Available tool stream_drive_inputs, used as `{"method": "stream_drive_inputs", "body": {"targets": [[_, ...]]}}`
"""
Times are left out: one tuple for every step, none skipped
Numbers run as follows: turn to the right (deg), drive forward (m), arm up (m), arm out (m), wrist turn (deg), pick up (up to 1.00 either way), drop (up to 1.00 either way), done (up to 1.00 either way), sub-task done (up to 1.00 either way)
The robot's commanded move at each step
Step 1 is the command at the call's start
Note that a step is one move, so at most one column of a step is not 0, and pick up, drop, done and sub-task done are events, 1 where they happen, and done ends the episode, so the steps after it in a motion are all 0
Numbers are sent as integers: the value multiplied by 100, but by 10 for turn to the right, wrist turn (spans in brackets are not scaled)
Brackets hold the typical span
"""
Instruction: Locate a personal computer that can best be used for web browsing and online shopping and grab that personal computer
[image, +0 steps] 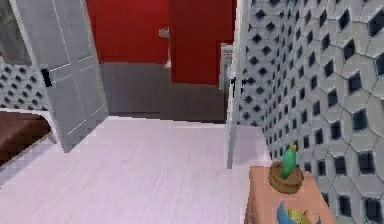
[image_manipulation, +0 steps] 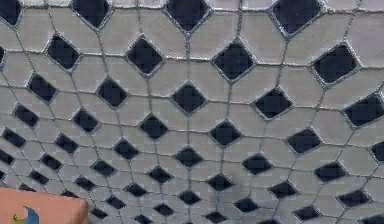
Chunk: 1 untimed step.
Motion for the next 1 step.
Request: {"method": "stream_drive_inputs", "body": {"targets": [[0,30,0,0,0,0,0,0,0]]}}
